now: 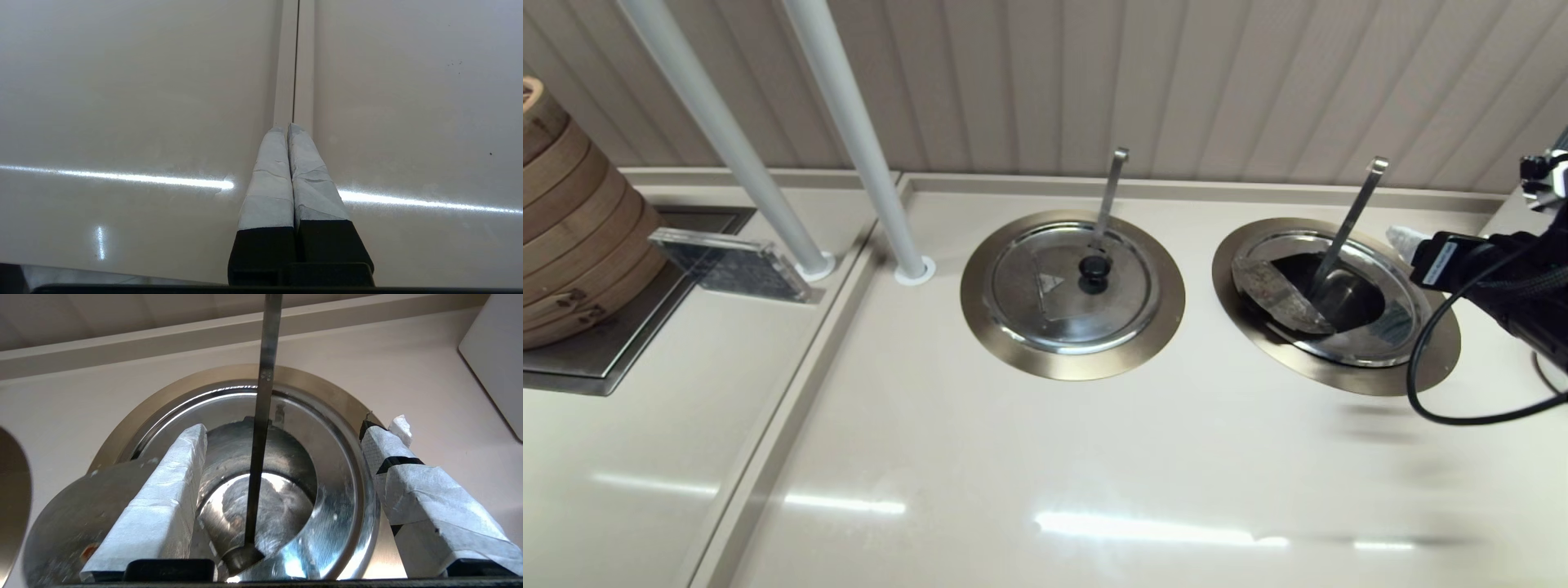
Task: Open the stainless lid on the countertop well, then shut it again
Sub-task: Stir with a spoon
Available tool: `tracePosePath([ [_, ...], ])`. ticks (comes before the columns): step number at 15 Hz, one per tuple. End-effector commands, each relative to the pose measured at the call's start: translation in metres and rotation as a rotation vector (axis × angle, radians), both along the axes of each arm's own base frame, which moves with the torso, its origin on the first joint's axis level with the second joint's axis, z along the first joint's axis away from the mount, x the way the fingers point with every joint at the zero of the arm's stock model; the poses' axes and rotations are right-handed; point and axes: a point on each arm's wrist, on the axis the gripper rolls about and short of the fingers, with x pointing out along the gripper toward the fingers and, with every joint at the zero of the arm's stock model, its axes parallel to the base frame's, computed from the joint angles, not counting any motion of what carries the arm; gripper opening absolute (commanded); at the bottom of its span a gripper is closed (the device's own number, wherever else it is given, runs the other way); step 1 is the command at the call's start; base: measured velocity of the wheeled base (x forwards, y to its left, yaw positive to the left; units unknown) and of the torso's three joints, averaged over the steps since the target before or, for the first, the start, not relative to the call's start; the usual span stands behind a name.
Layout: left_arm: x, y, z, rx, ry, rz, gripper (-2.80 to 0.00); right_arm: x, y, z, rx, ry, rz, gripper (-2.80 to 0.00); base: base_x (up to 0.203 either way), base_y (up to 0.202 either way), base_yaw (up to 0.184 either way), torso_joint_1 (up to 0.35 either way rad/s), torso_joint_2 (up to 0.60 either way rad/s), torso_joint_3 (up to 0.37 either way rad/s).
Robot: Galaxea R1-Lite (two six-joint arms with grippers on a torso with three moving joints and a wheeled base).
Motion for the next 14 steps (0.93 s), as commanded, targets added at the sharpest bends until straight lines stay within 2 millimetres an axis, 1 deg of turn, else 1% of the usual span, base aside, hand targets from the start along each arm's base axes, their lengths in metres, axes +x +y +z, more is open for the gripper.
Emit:
tracePosePath([
  [1, 0.000, 0.000, 0.000, 0.000, 0.000, 0.000, -2.80, 0.047, -0.015, -0.021, -0.005, 0.056, -0.039, 0.00, 0.000, 0.000, 0.000, 0.000, 0.00, 0.000],
  [3, 0.000, 0.000, 0.000, 0.000, 0.000, 0.000, -2.80, 0.076, -0.021, -0.026, -0.062, 0.065, -0.048, 0.00, 0.000, 0.000, 0.000, 0.000, 0.00, 0.000],
  [5, 0.000, 0.000, 0.000, 0.000, 0.000, 0.000, -2.80, 0.090, -0.025, -0.021, -0.115, 0.049, -0.056, 0.00, 0.000, 0.000, 0.000, 0.000, 0.00, 0.000],
  [7, 0.000, 0.000, 0.000, 0.000, 0.000, 0.000, -2.80, 0.089, -0.039, -0.014, -0.170, 0.047, -0.096, 0.00, 0.000, 0.000, 0.000, 0.000, 0.00, 0.000],
  [9, 0.000, 0.000, 0.000, 0.000, 0.000, 0.000, -2.80, 0.088, -0.044, -0.015, -0.143, 0.035, -0.129, 0.00, 0.000, 0.000, 0.000, 0.000, 0.00, 0.000],
  [10, 0.000, 0.000, 0.000, 0.000, 0.000, 0.000, -2.80, 0.087, -0.051, -0.012, -0.135, 0.018, -0.152, 0.00, 0.000, 0.000, 0.000, 0.000, 0.00, 0.000],
  [11, 0.000, 0.000, 0.000, 0.000, 0.000, 0.000, -2.80, 0.087, -0.052, -0.008, -0.130, 0.003, -0.153, 0.00, 0.000, 0.000, 0.000, 0.000, 0.00, 0.000],
  [12, 0.000, 0.000, 0.000, 0.000, 0.000, 0.000, -2.80, 0.089, -0.051, -0.010, -0.117, 0.002, -0.146, 0.00, 0.000, 0.000, 0.000, 0.000, 0.00, 0.000],
  [14, 0.000, 0.000, 0.000, 0.000, 0.000, 0.000, -2.80, 0.096, -0.044, -0.020, -0.081, 0.014, -0.120, 0.00, 0.000, 0.000, 0.000, 0.000, 0.00, 0.000],
])
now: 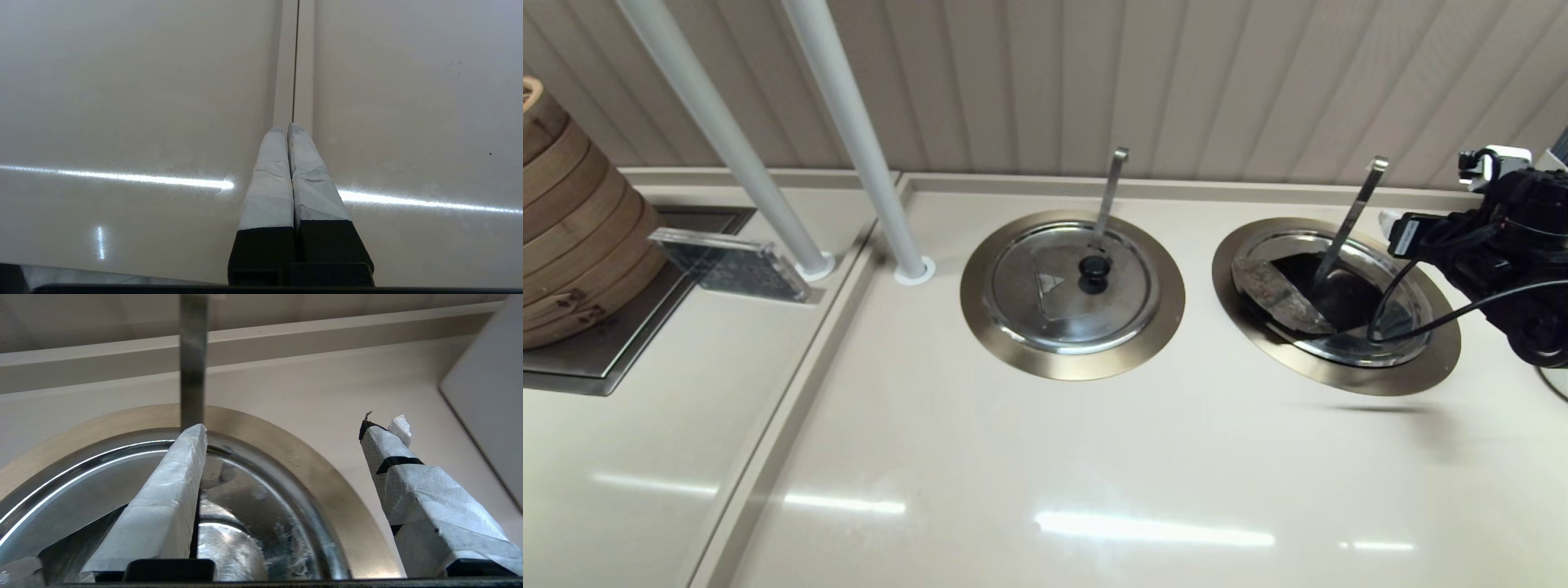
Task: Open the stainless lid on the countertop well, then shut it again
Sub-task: Stir with a spoon
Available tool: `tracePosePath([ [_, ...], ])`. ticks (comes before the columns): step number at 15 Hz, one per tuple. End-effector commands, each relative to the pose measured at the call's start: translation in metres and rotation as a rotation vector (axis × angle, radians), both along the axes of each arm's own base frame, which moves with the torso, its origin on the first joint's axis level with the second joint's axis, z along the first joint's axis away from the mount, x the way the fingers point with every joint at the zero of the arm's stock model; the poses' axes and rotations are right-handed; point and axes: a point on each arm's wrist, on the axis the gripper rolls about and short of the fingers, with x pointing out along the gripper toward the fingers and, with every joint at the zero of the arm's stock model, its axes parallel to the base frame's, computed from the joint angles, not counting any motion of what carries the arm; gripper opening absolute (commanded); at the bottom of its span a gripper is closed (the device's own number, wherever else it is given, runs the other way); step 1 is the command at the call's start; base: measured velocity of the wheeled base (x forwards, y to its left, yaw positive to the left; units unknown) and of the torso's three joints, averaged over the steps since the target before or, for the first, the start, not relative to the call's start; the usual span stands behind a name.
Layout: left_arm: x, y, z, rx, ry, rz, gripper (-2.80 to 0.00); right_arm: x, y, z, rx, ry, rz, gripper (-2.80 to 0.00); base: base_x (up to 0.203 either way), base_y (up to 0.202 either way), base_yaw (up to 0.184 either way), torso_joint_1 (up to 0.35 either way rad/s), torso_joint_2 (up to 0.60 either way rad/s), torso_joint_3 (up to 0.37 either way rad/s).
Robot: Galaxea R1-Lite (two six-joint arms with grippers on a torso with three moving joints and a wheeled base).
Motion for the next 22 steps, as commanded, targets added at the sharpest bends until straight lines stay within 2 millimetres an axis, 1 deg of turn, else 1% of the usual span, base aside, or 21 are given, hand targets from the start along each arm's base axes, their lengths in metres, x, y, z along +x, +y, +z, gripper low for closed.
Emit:
tracePosePath([
  [1, 0.000, 0.000, 0.000, 0.000, 0.000, 0.000, -2.80, 0.008, 0.002, -0.010, 0.018, 0.016, 0.027, 0.00, 0.000, 0.000, 0.000, 0.000, 0.00, 0.000],
  [2, 0.000, 0.000, 0.000, 0.000, 0.000, 0.000, -2.80, 0.011, 0.004, -0.015, 0.049, 0.017, 0.067, 0.00, 0.000, 0.000, 0.000, 0.000, 0.00, 0.000],
  [3, 0.000, 0.000, 0.000, 0.000, 0.000, 0.000, -2.80, 0.015, 0.011, -0.020, 0.087, 0.019, 0.109, 0.00, 0.000, 0.000, 0.000, 0.000, 0.00, 0.000],
  [5, 0.000, 0.000, 0.000, 0.000, 0.000, 0.000, -2.80, 0.019, 0.019, -0.024, 0.093, 0.024, 0.137, 0.00, 0.000, 0.000, 0.000, 0.000, 0.00, 0.000],
  [7, 0.000, 0.000, 0.000, 0.000, 0.000, 0.000, -2.80, 0.028, 0.018, -0.031, 0.088, 0.007, 0.139, 0.00, 0.000, 0.000, 0.000, 0.000, 0.00, 0.000],
  [10, 0.000, 0.000, 0.000, 0.000, 0.000, 0.000, -2.80, 0.051, 0.014, -0.053, 0.080, -0.050, 0.135, 0.00, 0.000, 0.000, 0.000, 0.000, 0.00, 0.000],
  [12, 0.000, 0.000, 0.000, 0.000, 0.000, 0.000, -2.80, 0.063, 0.012, -0.060, 0.076, -0.079, 0.132, 0.00, 0.000, 0.000, 0.000, 0.000, 0.00, 0.000],
  [16, 0.000, 0.000, 0.000, 0.000, 0.000, 0.000, -2.80, 0.065, 0.012, -0.062, 0.080, -0.084, 0.134, 0.00, 0.000, 0.000, 0.000, 0.000, 0.00, 0.000],
  [17, 0.000, 0.000, 0.000, 0.000, 0.000, 0.000, -2.80, 0.065, 0.012, -0.061, 0.082, -0.086, 0.134, -1.76, 0.000, 0.000, 0.000, 0.000, 0.00, 0.000],
  [18, 0.000, 0.000, 0.000, 0.000, 0.000, 0.000, -2.80, 0.065, 0.012, -0.059, 0.081, -0.091, 0.134, -2.80, 0.000, 0.000, 0.000, 0.000, 0.00, 0.000],
  [22, 0.000, 0.000, 0.000, 0.000, 0.000, 0.000, -2.80, 0.059, 0.015, -0.046, 0.077, -0.127, 0.126, -2.80, 0.000, 0.000, 0.000, 0.000, 0.00, 0.000],
])
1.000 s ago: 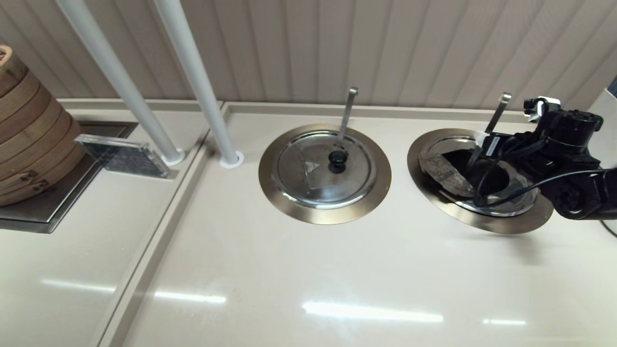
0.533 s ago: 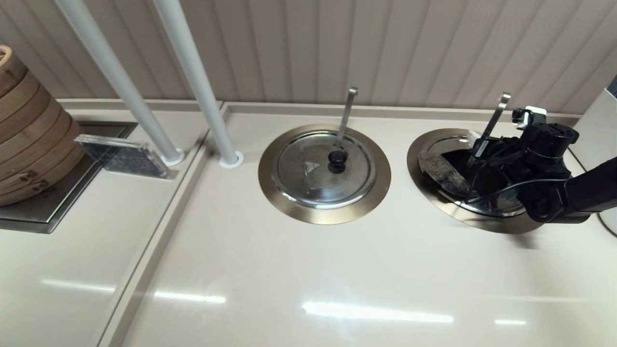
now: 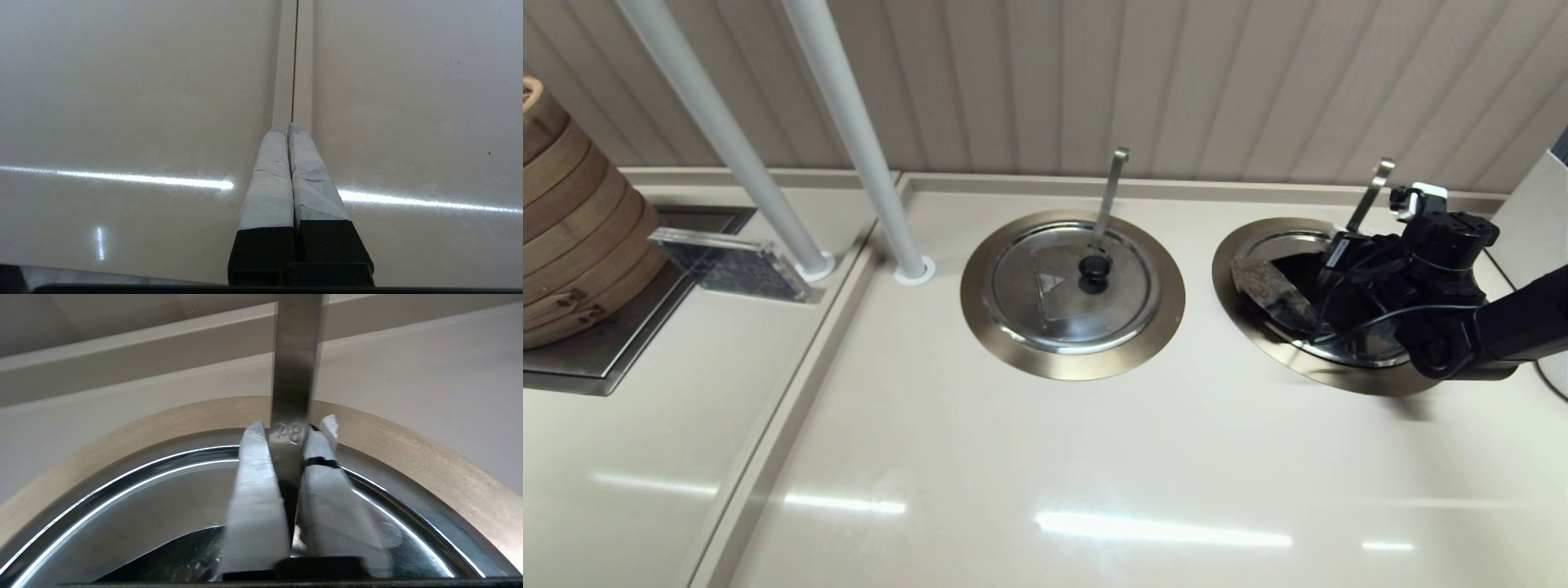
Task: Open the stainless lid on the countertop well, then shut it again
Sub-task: Stir with a spoon
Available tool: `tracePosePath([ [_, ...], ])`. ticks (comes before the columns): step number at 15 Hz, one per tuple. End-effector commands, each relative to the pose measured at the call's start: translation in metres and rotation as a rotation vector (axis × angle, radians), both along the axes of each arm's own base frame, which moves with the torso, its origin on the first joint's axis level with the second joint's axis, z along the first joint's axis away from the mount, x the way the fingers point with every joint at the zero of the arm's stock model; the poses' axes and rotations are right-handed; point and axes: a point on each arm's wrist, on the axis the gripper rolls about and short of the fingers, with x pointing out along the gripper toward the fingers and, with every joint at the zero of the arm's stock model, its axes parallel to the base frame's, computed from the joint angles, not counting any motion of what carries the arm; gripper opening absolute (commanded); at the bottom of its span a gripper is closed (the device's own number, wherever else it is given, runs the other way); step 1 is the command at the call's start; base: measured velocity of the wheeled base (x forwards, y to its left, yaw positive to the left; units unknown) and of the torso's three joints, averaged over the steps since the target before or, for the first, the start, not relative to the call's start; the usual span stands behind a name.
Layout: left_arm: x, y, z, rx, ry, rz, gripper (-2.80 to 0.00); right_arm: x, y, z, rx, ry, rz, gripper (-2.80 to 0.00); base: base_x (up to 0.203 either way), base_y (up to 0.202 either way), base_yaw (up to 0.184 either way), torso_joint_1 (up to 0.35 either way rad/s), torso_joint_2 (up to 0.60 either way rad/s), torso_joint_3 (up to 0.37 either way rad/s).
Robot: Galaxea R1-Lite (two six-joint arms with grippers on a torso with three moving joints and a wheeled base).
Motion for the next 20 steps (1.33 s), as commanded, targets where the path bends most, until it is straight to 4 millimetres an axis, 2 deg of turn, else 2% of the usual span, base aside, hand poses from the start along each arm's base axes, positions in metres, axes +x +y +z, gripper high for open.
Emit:
tracePosePath([
  [1, 0.000, 0.000, 0.000, 0.000, 0.000, 0.001, -2.80, -0.003, 0.002, 0.009, -0.002, -0.023, -0.002, -2.80, 0.000, 0.000, 0.000, 0.000, 0.00, 0.000],
  [6, 0.000, 0.000, 0.000, 0.000, 0.000, 0.001, -2.80, -0.009, 0.010, 0.013, -0.001, -0.025, 0.012, -2.80, 0.000, 0.000, 0.000, 0.000, 0.00, 0.000],
  [8, 0.000, 0.000, 0.000, 0.000, 0.000, 0.001, -2.80, -0.021, 0.013, 0.026, -0.004, -0.042, 0.019, -2.80, 0.000, 0.000, 0.000, 0.000, 0.00, 0.000],
  [15, 0.000, 0.000, 0.000, 0.000, 0.000, 0.001, -2.80, -0.095, 0.033, 0.113, -0.046, -0.187, 0.070, -2.80, 0.000, 0.000, 0.000, 0.000, 0.00, 0.000],
  [17, 0.000, 0.000, 0.000, 0.000, 0.000, 0.001, -2.80, -0.103, 0.035, 0.110, -0.051, -0.148, 0.094, -2.80, 0.000, 0.000, 0.000, 0.000, 0.00, 0.000],
  [20, 0.000, 0.000, 0.000, 0.000, 0.000, 0.001, -2.80, -0.087, 0.033, 0.091, -0.048, -0.091, 0.096, -2.80, 0.000, 0.000, 0.000, 0.000, 0.00, 0.000],
])
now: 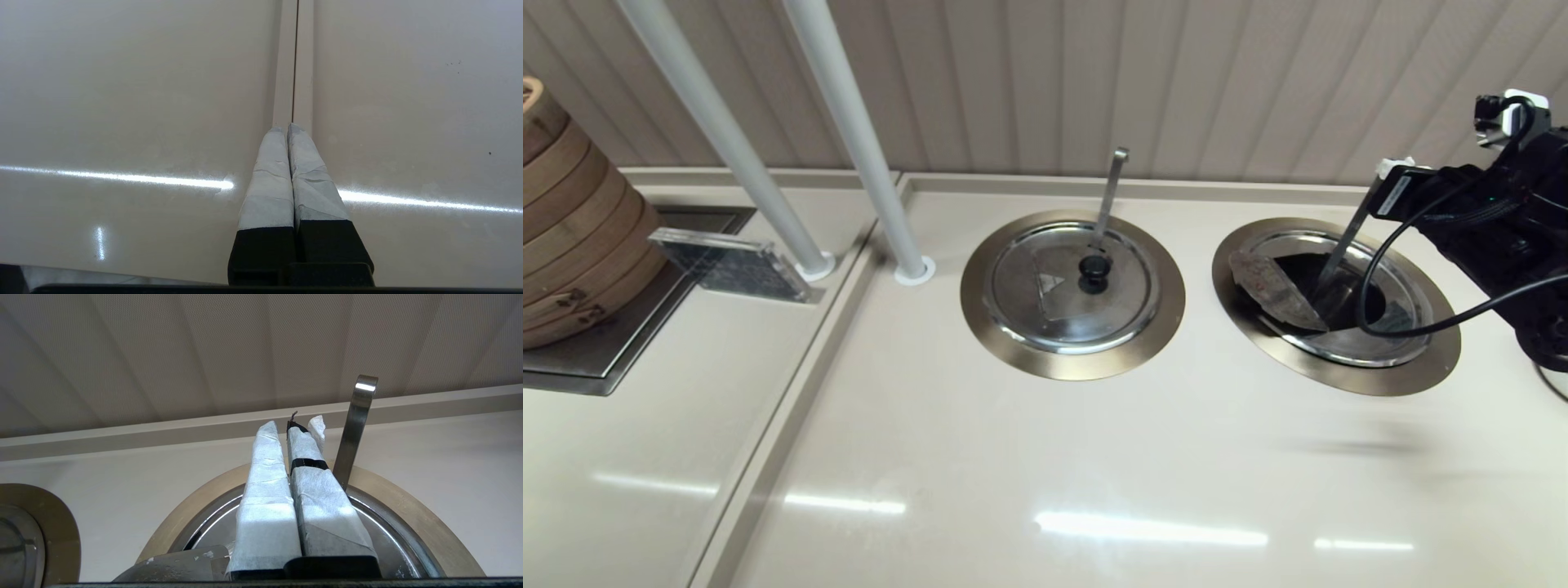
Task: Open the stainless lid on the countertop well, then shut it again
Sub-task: Stir with a spoon
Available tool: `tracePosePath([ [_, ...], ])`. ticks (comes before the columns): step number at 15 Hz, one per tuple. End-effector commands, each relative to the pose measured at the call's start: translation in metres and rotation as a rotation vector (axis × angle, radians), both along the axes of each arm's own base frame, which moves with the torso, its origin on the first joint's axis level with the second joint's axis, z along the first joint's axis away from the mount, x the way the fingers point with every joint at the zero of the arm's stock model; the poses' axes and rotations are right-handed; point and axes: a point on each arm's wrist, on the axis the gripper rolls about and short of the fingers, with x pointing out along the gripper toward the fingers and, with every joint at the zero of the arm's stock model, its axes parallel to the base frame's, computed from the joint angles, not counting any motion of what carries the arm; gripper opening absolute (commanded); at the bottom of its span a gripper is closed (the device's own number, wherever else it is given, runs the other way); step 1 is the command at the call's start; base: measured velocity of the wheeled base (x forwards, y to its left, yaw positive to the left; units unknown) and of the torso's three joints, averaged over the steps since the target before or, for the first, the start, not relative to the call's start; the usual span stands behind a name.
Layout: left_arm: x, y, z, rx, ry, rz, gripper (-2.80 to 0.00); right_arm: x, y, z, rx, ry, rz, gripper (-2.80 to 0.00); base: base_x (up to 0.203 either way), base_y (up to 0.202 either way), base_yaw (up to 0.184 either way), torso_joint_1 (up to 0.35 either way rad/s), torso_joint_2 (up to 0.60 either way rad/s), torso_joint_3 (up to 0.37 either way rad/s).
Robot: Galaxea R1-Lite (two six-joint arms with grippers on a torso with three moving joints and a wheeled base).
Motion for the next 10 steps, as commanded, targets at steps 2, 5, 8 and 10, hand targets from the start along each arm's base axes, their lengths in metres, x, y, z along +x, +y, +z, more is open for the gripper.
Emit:
tracePosePath([
  [2, 0.000, 0.000, 0.000, 0.000, 0.000, 0.000, -2.80, 0.012, -0.003, -0.014, 0.003, 0.034, -0.007, -2.80, 0.000, 0.000, 0.000, 0.000, 0.00, 0.000],
  [5, 0.000, 0.000, 0.000, 0.000, 0.000, 0.000, -2.80, 0.019, -0.005, -0.015, 0.011, 0.072, -0.046, -2.80, 0.000, 0.000, 0.000, 0.000, 0.00, 0.000],
  [8, 0.000, 0.000, 0.000, 0.000, 0.000, 0.000, -2.80, 0.006, -0.005, -0.005, 0.025, 0.145, -0.056, 0.00, 0.000, 0.000, 0.000, 0.000, 0.00, 0.000],
  [10, 0.000, 0.000, 0.000, 0.000, 0.000, 0.000, -2.80, 0.002, -0.008, -0.013, 0.053, 0.173, -0.077, 0.00, 0.000, 0.000, 0.000, 0.000, 0.00, 0.000],
])
